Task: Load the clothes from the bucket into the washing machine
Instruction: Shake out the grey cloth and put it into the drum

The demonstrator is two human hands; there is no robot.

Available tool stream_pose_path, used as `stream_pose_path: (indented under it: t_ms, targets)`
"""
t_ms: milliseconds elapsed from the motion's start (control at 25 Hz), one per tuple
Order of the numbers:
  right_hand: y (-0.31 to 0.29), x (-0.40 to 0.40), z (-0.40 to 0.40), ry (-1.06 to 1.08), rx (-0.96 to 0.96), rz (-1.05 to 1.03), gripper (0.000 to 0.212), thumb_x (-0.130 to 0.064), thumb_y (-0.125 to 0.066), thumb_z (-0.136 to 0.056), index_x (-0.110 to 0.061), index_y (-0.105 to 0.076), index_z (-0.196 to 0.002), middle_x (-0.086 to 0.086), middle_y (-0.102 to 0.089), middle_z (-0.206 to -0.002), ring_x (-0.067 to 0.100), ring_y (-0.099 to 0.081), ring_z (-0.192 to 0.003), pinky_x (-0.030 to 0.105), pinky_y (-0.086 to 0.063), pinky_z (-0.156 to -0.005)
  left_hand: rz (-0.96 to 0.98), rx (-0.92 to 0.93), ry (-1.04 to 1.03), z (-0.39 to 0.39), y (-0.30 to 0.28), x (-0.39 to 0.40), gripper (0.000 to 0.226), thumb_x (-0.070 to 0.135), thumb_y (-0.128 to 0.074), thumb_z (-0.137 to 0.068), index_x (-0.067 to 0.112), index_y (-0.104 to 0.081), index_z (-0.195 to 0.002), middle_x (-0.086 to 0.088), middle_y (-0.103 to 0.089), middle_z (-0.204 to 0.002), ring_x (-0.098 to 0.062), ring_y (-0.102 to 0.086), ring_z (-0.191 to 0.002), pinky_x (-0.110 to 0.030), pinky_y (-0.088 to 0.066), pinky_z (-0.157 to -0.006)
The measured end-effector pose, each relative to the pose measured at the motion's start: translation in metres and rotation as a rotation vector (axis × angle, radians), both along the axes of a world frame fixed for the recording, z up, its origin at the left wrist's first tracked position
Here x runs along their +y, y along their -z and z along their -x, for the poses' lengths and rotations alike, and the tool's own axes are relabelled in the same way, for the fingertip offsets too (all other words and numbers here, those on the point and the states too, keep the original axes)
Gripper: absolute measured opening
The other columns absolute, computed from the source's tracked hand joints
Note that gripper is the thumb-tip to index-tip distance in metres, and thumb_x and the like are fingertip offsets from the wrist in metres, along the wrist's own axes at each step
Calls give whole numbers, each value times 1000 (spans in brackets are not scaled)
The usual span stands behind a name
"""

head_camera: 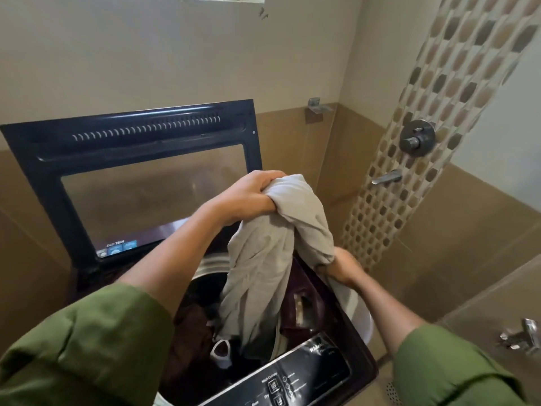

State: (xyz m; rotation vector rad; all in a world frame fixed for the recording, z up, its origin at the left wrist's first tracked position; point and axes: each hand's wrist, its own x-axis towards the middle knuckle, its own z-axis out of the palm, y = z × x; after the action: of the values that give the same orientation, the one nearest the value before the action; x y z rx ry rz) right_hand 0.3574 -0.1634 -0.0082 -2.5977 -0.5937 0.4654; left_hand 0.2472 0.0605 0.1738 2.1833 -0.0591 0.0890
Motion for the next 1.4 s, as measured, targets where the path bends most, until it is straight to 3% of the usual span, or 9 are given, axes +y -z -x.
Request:
stream_pose_path:
  t_ms: [240, 320, 440, 560, 720, 880, 1080, 1200, 1400]
  targets:
    - [-43, -6, -32, 867, 305, -1015, 23, -16, -47, -97, -13, -66, -110, 15, -67, -110, 27, -63, -95, 33, -51, -76, -73, 14, -140, 8, 15, 13, 32, 3, -64, -76, 25, -65, -100, 5, -66, -90, -15, -61, -86, -30, -49, -73]
    - [-103, -9, -42, 877, -47, -1259, 19, -12, -46, -94, -20, -63, -90, 3, -63, -86, 18, -56, -80, 23, -46, -66, -62, -39, -258, 6, 23, 20, 26, 7, -66, -77, 28, -62, -91, 8, -65, -86, -14, -59, -82, -28, -45, -67]
    - [-181, -16, -44, 584, -678, -1099, 23, -15, -42, -89, -28, -45, -70, -2, -52, -86, 11, -44, -81, 19, -36, -68, 12, -102, -390, 4, 27, 33, 20, 10, -63, -82, 26, -62, -95, 5, -66, -89, -12, -60, -83, -27, -45, -64]
    - [-195, -15, -45, 504, -648, -866, 15, -14, -46, -86, -24, -49, -75, -13, -50, -72, 1, -40, -66, 14, -32, -58, 39, -102, -446, -1, 29, 34, 17, 13, -63, -84, 26, -62, -96, 7, -65, -88, -7, -59, -81, -25, -44, -62]
    - [-197, -7, -32, 554, -695, -1025, 28, -9, -47, -81, -29, -37, -63, -17, -40, -63, 0, -32, -60, 21, -32, -59, 21, -54, -500, -5, 49, 30, 20, 9, -58, -84, 22, -61, -99, 7, -65, -89, -7, -59, -83, -23, -44, -61]
    - [-204, 11, -12, 372, -826, -1106, 17, -9, -51, -87, -20, -63, -92, -13, -52, -76, -5, -46, -74, 19, -40, -73, -5, 8, -478, 0, 74, 35, 40, 14, -60, -86, 30, -47, -120, 6, -63, -102, -13, -58, -89, -26, -45, -65]
    - [-201, 50, 9, -153, -1180, -1028, 18, -8, -55, -91, -9, -46, -75, 21, -66, -112, 37, -58, -103, 54, -44, -92, -171, 147, -536, 17, 103, 42, 54, 35, -61, -88, 24, -36, -135, 0, -56, -112, -25, -56, -98, -34, -42, -76]
    - [-195, 81, 31, -444, -1172, -961, 24, -4, -62, -87, -15, -43, -76, 22, -67, -109, 38, -59, -100, 43, -42, -95, -379, 364, -553, 25, 119, 48, 49, 35, -59, -87, 12, -43, -127, -17, -63, -114, -40, -64, -100, -38, -49, -73]
    - [-169, 128, 64, -591, -657, -604, 11, -12, -66, -85, -12, -57, -92, 5, -66, -95, 23, -61, -87, 38, -52, -76, 384, 456, -376, 55, 135, 48, 34, 7, -69, -82, 22, -60, -112, -13, -71, -109, -30, -72, -93, -48, -60, -82]
